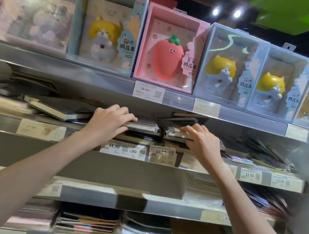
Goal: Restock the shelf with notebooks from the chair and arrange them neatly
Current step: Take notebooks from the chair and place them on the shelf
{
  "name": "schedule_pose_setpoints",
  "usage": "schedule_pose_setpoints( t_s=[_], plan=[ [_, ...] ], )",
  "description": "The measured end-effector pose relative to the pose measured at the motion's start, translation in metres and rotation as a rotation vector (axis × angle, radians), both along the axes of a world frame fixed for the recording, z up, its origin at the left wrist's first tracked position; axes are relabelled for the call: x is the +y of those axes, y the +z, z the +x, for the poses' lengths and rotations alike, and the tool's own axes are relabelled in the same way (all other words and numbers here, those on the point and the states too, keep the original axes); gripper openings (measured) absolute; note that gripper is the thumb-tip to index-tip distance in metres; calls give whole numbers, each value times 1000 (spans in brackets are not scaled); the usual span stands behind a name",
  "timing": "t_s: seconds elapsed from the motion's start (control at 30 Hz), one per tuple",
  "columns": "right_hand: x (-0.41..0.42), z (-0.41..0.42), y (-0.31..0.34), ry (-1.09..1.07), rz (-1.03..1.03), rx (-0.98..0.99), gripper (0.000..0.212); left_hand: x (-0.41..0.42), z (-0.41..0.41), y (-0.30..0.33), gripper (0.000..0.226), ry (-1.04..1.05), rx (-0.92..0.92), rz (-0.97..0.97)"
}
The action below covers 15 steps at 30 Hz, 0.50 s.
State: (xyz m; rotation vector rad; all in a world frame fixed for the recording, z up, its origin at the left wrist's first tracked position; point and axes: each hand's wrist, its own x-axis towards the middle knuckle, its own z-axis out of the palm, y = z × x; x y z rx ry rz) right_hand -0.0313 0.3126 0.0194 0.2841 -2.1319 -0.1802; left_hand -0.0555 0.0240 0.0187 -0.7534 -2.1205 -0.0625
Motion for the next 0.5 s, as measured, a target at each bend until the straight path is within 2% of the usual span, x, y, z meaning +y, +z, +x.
schedule_pose_setpoints(
  t_s=[0.5],
  plan=[
    [-38, 82, 40, 19, -4, -43, 27, -28, 76, 38, 36, -48, 123, 12]
  ],
)
